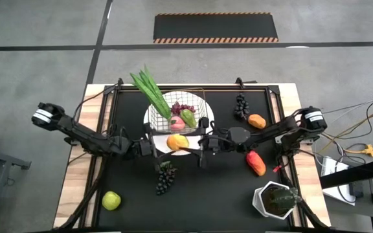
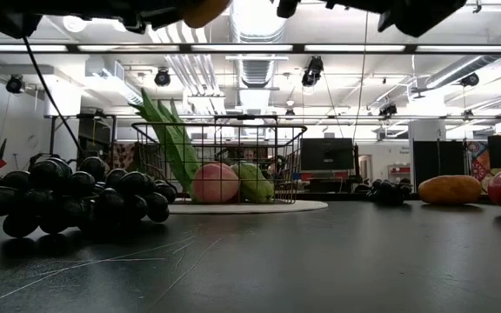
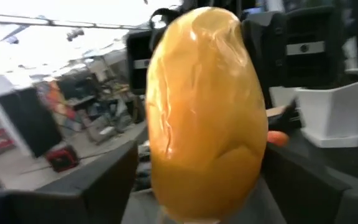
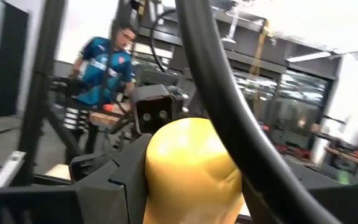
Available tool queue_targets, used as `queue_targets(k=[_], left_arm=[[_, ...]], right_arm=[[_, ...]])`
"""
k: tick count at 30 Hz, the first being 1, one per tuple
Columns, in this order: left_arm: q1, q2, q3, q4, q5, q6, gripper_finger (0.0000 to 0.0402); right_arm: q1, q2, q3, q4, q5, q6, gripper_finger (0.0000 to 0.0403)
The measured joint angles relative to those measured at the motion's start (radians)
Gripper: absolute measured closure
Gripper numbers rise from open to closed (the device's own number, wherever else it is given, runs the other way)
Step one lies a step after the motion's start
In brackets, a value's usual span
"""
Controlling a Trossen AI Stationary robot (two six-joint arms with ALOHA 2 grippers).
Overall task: Build produce basket
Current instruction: Put the left yellow mango into the gold wire basket
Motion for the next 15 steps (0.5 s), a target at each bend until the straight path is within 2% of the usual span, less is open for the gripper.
queue_targets(k=[5, 10, 12, 15], left_arm=[[0.002, -0.087, 0.000, -0.032, -0.009, 0.108, 0.0052], [0.001, -0.157, -0.018, -0.105, -0.009, 0.080, 0.0048], [0.001, -0.170, -0.026, -0.096, -0.007, 0.074, 0.0048], [0.001, -0.173, -0.030, -0.091, -0.003, 0.078, 0.0048]], right_arm=[[-0.005, -0.083, 0.012, -0.197, 0.150, -0.014, 0.0218], [-0.043, -0.172, 0.061, -0.493, 0.321, 0.014, 0.0218], [-0.079, -0.185, 0.091, -0.625, 0.333, 0.078, 0.0218], [-0.151, -0.184, 0.122, -0.792, 0.294, 0.198, 0.0218]])
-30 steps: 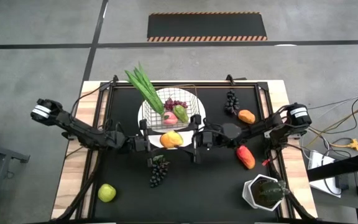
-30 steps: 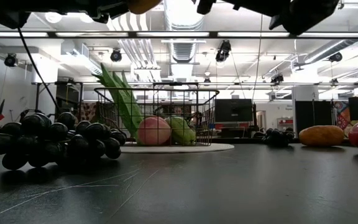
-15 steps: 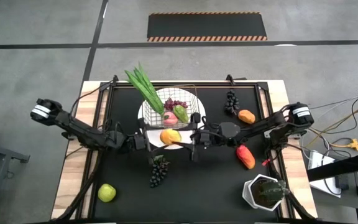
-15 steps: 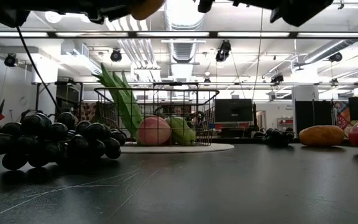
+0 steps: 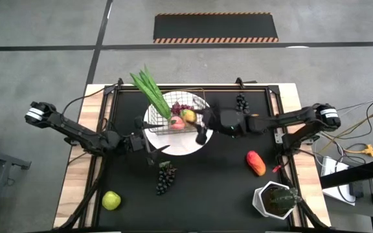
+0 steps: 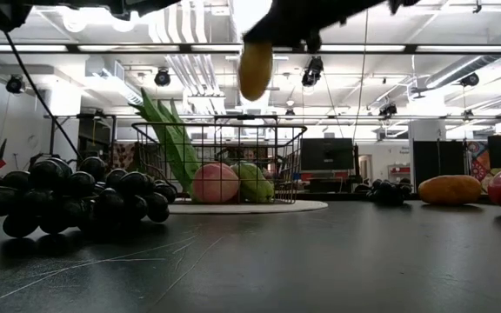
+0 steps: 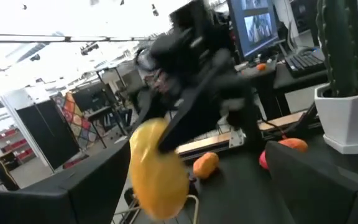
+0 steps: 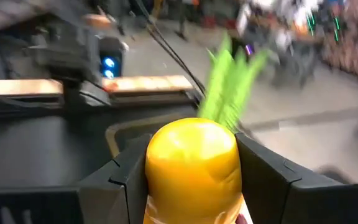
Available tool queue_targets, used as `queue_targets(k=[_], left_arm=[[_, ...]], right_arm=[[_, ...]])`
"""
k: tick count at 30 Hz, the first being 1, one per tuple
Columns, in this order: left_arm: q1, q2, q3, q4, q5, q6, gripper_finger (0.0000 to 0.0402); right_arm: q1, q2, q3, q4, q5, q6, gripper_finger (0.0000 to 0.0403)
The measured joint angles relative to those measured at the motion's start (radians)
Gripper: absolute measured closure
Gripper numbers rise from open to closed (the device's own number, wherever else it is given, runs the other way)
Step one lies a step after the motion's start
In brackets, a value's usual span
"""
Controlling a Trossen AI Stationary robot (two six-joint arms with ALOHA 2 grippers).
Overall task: Build produce basket
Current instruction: Put the left yellow mango into the gold wire basket
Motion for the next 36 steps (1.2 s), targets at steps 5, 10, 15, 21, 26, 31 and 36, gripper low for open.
queue_targets(k=[5, 10, 15, 21, 26, 31, 36], left_arm=[[0.000, 0.001, 0.026, 0.052, 0.002, 0.020, 0.0047], [0.000, 0.005, 0.026, 0.049, -0.001, 0.020, 0.0047], [0.000, 0.005, 0.019, 0.048, -0.012, 0.028, 0.0047], [0.000, 0.005, 0.019, 0.049, -0.015, 0.028, 0.0047], [0.000, 0.005, 0.018, 0.048, -0.018, 0.028, 0.0047], [0.000, 0.005, 0.018, 0.049, -0.018, 0.028, 0.0047], [0.000, 0.005, 0.018, 0.049, -0.019, 0.028, 0.0047]], right_arm=[[-0.117, 0.039, 0.033, -0.107, -0.069, 0.124, 0.0217], [-0.195, 0.083, 0.034, -0.117, -0.143, 0.170, 0.0217], [-0.225, 0.104, 0.033, -0.109, -0.146, 0.176, 0.0217], [-0.233, 0.104, 0.032, -0.094, -0.140, 0.176, 0.0217], [-0.241, 0.124, 0.032, -0.038, -0.132, 0.176, 0.0216], [-0.267, 0.165, 0.031, -0.008, -0.130, 0.192, 0.0216], [-0.296, 0.203, 0.031, -0.008, -0.096, 0.198, 0.0216]])
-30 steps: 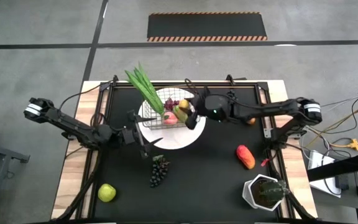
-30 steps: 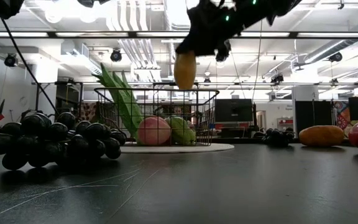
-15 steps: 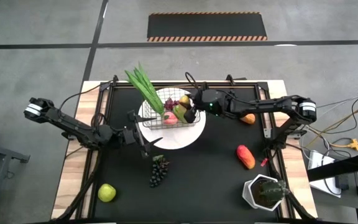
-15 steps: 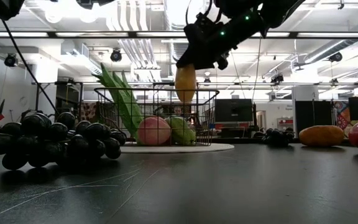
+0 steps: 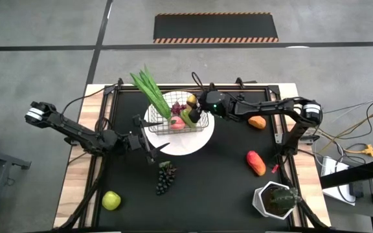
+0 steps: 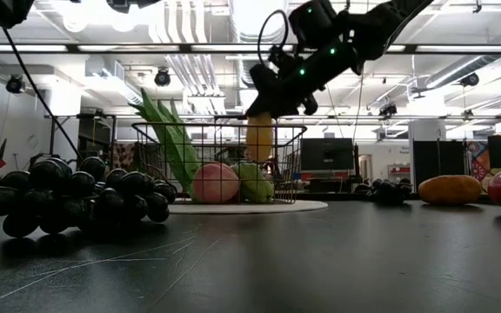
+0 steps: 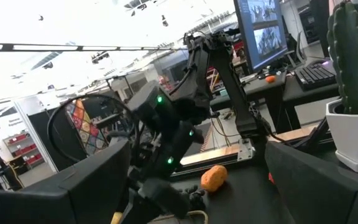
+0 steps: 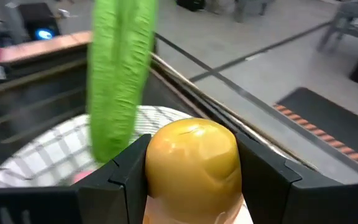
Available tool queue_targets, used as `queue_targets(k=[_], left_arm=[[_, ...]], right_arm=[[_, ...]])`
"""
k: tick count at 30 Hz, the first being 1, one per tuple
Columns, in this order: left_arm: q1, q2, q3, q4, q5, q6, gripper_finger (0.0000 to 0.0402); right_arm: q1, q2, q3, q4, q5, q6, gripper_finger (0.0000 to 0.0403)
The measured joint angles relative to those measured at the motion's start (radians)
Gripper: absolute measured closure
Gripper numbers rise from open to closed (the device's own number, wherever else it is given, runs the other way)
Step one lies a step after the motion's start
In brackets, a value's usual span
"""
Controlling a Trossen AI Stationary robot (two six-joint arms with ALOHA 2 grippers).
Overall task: Build produce basket
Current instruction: Put the left yellow mango into the gold wire basket, then put the green apple into the gold wire basket
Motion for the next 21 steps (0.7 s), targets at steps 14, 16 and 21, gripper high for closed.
queue_targets(k=[14, 16, 21], left_arm=[[0.000, 0.000, 0.008, 0.002, -0.004, -0.028, 0.0047], [0.000, 0.000, 0.011, 0.002, -0.004, -0.043, 0.0047], [0.000, 0.007, 0.011, 0.006, -0.004, -0.063, 0.0047]], right_arm=[[-0.021, -0.002, 0.002, -0.060, 0.075, 0.013, 0.0146], [-0.021, -0.009, 0.011, -0.079, 0.077, 0.010, 0.0131], [-0.022, -0.022, 0.061, -0.163, 0.077, -0.011, 0.0101]])
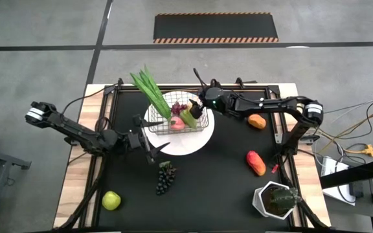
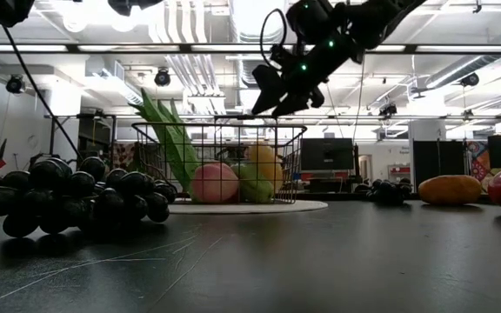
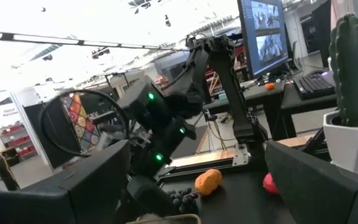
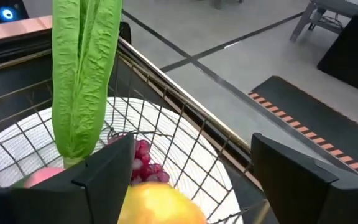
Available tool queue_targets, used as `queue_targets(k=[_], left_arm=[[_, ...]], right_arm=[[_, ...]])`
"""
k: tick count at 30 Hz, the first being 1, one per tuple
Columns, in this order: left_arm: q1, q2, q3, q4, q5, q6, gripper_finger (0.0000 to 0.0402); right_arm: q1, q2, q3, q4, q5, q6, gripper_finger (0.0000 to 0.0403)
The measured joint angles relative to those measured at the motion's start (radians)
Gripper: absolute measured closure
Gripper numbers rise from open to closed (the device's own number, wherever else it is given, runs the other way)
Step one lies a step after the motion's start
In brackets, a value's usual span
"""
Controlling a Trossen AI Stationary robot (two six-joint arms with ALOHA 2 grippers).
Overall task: Build produce basket
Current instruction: Put the green apple into the gold wire basket
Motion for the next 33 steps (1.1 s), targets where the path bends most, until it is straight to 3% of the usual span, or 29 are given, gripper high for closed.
queue_targets(k=[6, 9, 16, 21, 26, 30, 33], left_arm=[[-0.011, 0.036, 0.016, 0.000, 0.006, -0.258, 0.0047], [-0.043, 0.058, 0.014, -0.081, 0.009, -0.428, 0.0047], [-0.151, 0.127, 0.083, -0.426, -0.080, -0.898, 0.0047], [-0.168, 0.211, 0.249, -0.852, -0.050, -1.237, 0.0047], [-0.168, 0.342, 0.500, -1.441, 0.172, -1.624, 0.0047], [-0.188, 0.485, 0.666, -1.848, 0.551, -1.836, 0.0047], [-0.234, 0.573, 0.732, -2.006, 0.851, -1.845, 0.0047]], right_arm=[[0.032, -0.048, 0.081, -0.197, -0.007, -0.035, 0.0084], [0.065, -0.083, 0.084, -0.235, -0.010, -0.076, 0.0086], [0.166, -0.211, 0.006, -0.254, -0.013, -0.169, 0.0102], [0.227, -0.295, -0.071, -0.185, -0.016, -0.199, 0.0108], [0.256, -0.340, -0.125, -0.112, -0.016, -0.220, 0.0105], [0.255, -0.351, -0.138, -0.109, -0.015, -0.217, 0.0109], [0.255, -0.344, -0.142, -0.111, -0.016, -0.213, 0.0110]])
